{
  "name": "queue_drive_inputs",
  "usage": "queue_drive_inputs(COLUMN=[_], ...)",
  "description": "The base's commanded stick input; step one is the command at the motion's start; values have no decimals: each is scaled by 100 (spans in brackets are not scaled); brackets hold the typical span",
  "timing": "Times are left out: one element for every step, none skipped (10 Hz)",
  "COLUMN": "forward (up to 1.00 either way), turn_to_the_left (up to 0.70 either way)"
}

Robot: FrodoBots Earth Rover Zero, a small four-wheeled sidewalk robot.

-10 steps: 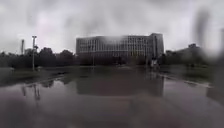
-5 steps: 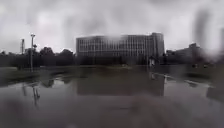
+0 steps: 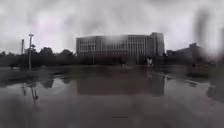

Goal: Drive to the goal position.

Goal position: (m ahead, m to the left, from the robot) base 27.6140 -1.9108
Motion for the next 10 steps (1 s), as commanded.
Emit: queue_drive_inputs(forward=[70, 70, 70, 70, 70, 70, 70, 70, 70, 70], turn_to_the_left=[0, 0, 0, 0, 0, 0, 0, 0, 0, 0])
